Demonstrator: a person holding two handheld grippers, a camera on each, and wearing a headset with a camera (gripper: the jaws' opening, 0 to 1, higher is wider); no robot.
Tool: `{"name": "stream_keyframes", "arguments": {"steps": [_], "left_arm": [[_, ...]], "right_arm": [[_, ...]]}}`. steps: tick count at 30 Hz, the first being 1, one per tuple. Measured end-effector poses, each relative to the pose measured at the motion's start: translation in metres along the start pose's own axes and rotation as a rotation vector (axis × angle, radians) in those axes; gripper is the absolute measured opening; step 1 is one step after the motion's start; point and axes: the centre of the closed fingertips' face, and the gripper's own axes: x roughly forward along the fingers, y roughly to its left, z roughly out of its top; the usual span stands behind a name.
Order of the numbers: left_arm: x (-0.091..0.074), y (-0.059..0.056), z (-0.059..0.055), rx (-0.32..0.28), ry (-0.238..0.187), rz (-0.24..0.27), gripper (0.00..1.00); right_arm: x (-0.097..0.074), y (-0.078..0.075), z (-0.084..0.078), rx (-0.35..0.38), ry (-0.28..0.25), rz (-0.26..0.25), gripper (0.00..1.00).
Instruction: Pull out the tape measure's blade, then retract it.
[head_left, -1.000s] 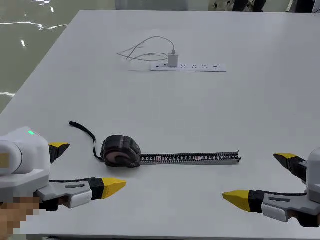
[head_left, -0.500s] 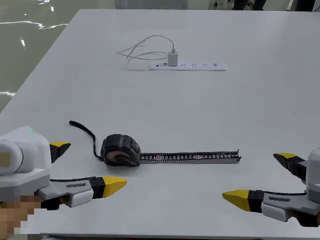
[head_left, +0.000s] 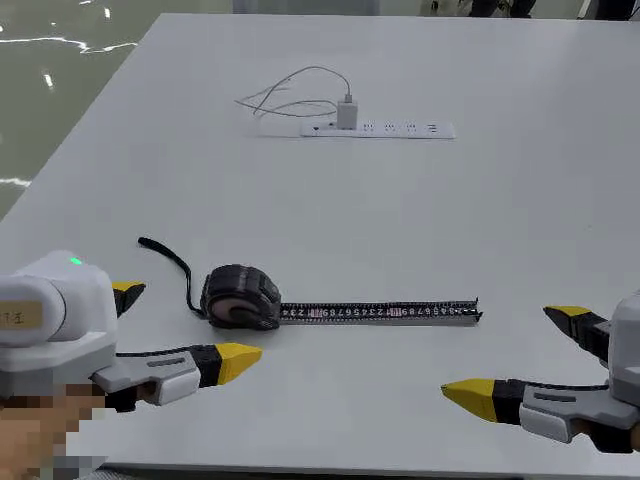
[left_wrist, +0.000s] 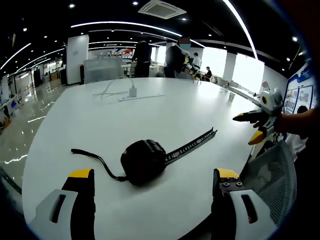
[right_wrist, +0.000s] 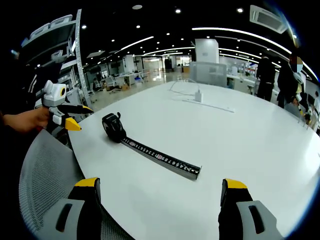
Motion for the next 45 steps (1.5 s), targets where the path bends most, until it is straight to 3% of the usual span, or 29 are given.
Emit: {"name": "stream_keyframes", "arguments": {"steps": [6,12,34,36,45], "left_arm": [[0.014,-0.002,0.005,-0.023,-0.014,0.037,0.95],[0.028,-0.005,0.008,0.0,-0.013,0.051,0.94],[0.065,0.02,0.01,-0.128,-0.035,0.207,0.84],[0.07,0.023,0.007,-0.165,-0.03,0.215,0.83],[0.079,0.029,-0.002,-0.172,-0.01,0.261,0.79]], "right_arm": [[0.003,-0.001,0.001,-0.002,0.004,0.005,0.99],[0.005,-0.001,0.002,-0.001,0.004,0.008,0.99],[0.011,-0.005,0.001,0.009,0.011,0.013,0.99],[0.011,-0.005,0.001,0.009,0.012,0.013,0.99],[0.009,-0.008,0.0,0.015,0.009,0.006,0.99]]}}
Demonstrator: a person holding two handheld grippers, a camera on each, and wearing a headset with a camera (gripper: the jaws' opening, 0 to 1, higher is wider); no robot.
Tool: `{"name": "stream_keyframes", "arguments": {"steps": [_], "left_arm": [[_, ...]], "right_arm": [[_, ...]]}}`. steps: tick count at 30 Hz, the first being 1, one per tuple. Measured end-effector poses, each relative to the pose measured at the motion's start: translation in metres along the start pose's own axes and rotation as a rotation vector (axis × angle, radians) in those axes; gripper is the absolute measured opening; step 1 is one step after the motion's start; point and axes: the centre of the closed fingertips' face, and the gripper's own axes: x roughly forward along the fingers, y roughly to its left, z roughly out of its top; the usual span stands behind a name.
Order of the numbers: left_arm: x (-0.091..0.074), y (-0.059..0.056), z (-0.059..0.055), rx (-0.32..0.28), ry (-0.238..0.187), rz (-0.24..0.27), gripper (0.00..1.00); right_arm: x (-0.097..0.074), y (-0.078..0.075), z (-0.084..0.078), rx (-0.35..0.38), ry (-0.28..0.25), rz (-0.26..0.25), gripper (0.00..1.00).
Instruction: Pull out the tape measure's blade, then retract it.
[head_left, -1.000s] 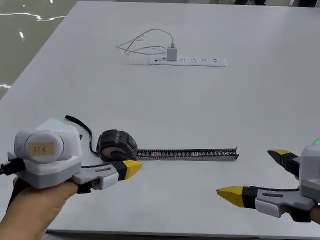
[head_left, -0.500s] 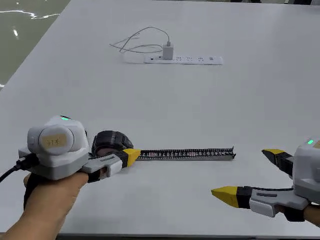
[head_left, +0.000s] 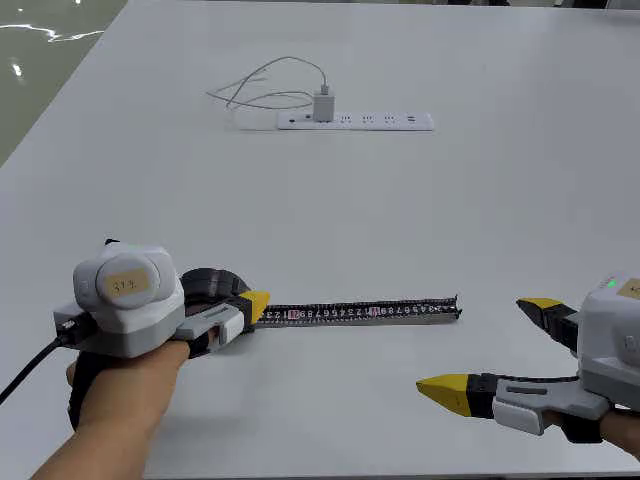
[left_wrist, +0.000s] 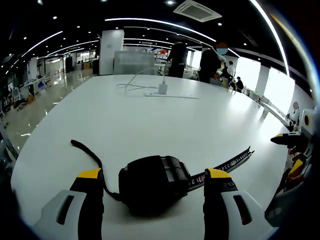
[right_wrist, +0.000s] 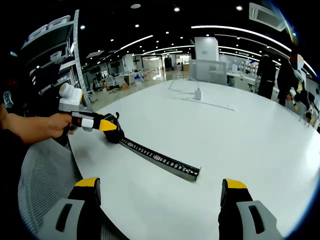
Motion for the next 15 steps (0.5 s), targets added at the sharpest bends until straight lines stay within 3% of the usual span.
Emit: {"name": "stream_keyframes", "arguments": {"steps": [6,15], "left_arm": [[0.0025,0.0043,-0.0035,-0.051,0.006,0.009,0.75],[0.0048,0.0033,-0.0037,-0.054,0.016,0.011,0.67]], "right_arm": [[0.0003,-0.0018,-0.0022,0.007,0.001,-0.003,0.99],[0.0014,0.0004,-0.0008,0.005,0.0,0.001,0.99]]}}
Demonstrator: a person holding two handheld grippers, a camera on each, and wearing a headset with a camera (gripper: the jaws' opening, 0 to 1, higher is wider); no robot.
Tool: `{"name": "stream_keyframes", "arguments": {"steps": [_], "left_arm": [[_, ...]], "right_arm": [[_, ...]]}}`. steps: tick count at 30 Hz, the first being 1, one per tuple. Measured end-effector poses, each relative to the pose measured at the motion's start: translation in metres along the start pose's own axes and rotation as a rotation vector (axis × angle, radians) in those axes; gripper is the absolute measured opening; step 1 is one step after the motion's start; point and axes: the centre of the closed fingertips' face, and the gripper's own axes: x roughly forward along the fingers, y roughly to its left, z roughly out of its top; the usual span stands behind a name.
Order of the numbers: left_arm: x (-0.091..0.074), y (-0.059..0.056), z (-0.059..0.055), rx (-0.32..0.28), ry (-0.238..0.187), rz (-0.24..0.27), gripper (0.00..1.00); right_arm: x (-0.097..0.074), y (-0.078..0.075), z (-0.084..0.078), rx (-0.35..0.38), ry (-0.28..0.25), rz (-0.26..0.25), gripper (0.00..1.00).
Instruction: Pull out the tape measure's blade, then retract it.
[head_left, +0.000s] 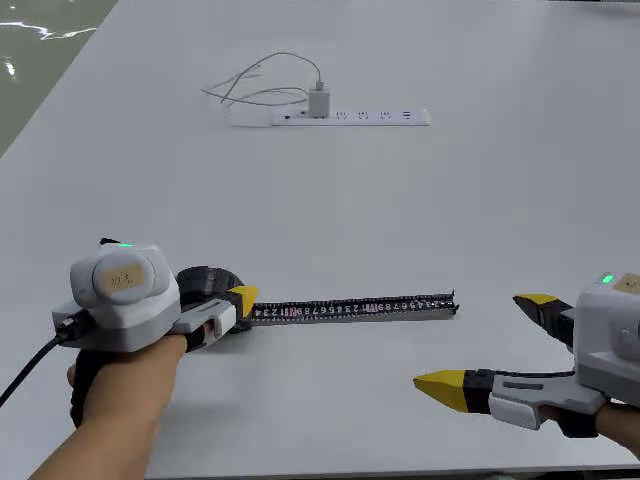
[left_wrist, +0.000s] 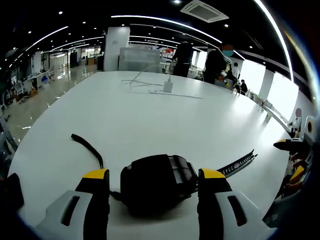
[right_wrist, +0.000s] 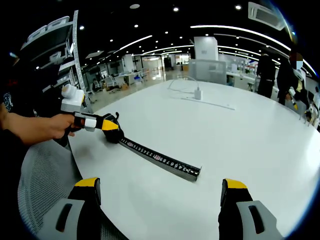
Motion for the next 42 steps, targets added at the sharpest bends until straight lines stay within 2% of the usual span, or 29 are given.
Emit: {"name": "stream_keyframes", "arguments": {"steps": [6,16,22,27,32,38,40,42], "left_arm": [[0.001,-0.007,-0.003,-0.003,0.01,-0.015,0.59],[0.001,-0.005,-0.003,-0.004,-0.016,0.009,0.58],[0.001,-0.005,-0.003,-0.001,-0.011,0.003,0.58],[0.001,-0.005,-0.003,0.0,-0.004,-0.003,0.57],[0.002,-0.005,-0.003,0.003,-0.003,-0.007,0.57],[0.001,-0.004,-0.002,0.007,-0.003,-0.008,0.57],[0.001,-0.004,-0.002,0.008,-0.002,-0.008,0.57],[0.002,-0.004,-0.002,0.008,0.0,-0.01,0.57]], "right_arm": [[0.001,0.0,0.0,0.003,-0.002,0.002,0.99],[0.005,-0.002,-0.003,0.006,0.002,0.007,0.98],[0.011,-0.004,-0.003,-0.01,0.01,0.028,0.96],[0.019,-0.008,0.002,-0.085,0.008,0.083,0.92],[0.028,-0.02,0.004,-0.165,0.017,0.126,0.86],[0.038,-0.026,0.004,-0.257,0.041,0.222,0.79],[0.042,-0.029,0.004,-0.269,0.036,0.247,0.78],[0.045,-0.034,0.003,-0.276,0.053,0.262,0.74]]}}
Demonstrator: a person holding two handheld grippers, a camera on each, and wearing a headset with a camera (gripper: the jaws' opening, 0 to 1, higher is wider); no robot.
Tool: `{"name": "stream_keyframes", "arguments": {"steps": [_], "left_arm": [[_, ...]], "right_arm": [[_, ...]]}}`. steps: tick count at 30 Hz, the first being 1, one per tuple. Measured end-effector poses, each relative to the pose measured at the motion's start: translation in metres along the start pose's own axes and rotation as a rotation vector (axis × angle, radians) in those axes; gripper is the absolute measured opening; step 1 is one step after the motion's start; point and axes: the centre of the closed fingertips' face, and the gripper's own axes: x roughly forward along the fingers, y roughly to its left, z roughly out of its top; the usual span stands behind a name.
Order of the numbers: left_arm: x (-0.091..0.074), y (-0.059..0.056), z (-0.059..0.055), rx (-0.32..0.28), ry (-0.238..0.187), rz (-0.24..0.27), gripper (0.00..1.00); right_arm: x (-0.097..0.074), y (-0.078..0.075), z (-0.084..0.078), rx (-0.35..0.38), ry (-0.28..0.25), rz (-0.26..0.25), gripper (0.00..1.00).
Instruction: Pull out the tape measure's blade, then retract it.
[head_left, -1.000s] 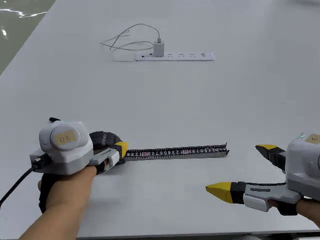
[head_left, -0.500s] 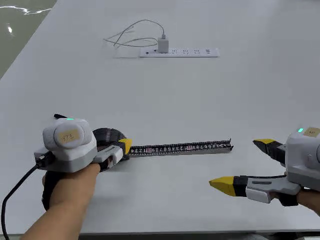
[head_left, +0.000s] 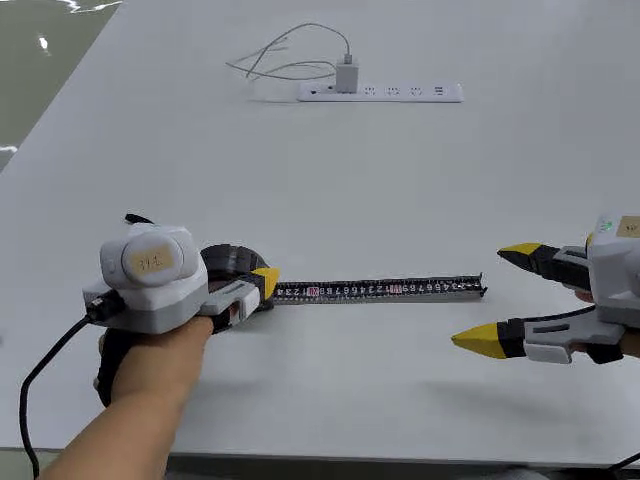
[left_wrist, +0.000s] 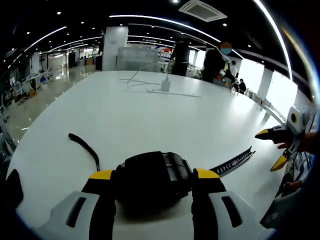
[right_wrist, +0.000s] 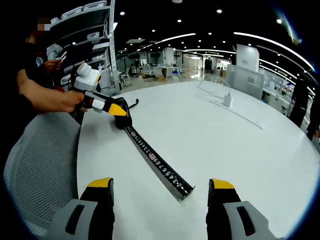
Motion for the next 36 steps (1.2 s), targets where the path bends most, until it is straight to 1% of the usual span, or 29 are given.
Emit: {"name": "stream_keyframes", "arguments": {"steps": [2,3,5,8,10,14,16,17,20,22,26,31,34,36], "left_arm": [[0.0,0.0,0.0,0.0,0.002,-0.001,0.57],[0.0,0.0,0.0,0.001,0.002,-0.001,0.57],[0.0,0.0,0.0,0.002,0.001,-0.001,0.57],[0.0,0.0,0.0,0.002,0.005,-0.002,0.56],[0.0,0.0,0.0,0.002,0.005,-0.001,0.56],[0.0,0.0,0.0,0.002,0.005,-0.001,0.56],[0.0,0.0,0.0,0.003,0.005,-0.001,0.56],[0.0,0.0,0.0,0.002,0.005,-0.001,0.56],[0.001,0.0,0.0,0.002,0.002,0.0,0.56],[0.001,0.0,0.001,0.003,0.001,0.0,0.56],[0.001,0.0,0.001,0.003,0.004,-0.001,0.56],[0.001,0.0,0.0,0.002,0.006,-0.002,0.56],[0.001,0.001,0.0,0.004,0.007,-0.003,0.56],[0.002,0.001,0.0,0.004,0.008,-0.003,0.56]], "right_arm": [[0.002,-0.005,-0.002,-0.008,0.01,0.021,0.7],[0.004,-0.007,-0.005,-0.012,0.024,0.034,0.69],[0.005,-0.01,-0.008,-0.024,0.04,0.047,0.66],[0.006,-0.015,-0.011,-0.059,0.058,0.07,0.58],[0.006,-0.015,-0.011,-0.069,0.057,0.088,0.54],[0.006,-0.019,-0.012,-0.101,0.069,0.107,0.46],[0.007,-0.021,-0.013,-0.111,0.074,0.116,0.44],[0.008,-0.022,-0.014,-0.116,0.078,0.121,0.42],[0.01,-0.022,-0.016,-0.136,0.092,0.143,0.41],[0.011,-0.024,-0.021,-0.166,0.119,0.162,0.36],[0.014,-0.026,-0.024,-0.194,0.132,0.193,0.27],[0.017,-0.024,-0.022,-0.231,0.136,0.238,0.22],[0.02,-0.025,-0.025,-0.257,0.156,0.253,0.23],[0.022,-0.025,-0.027,-0.275,0.171,0.264,0.22]]}}
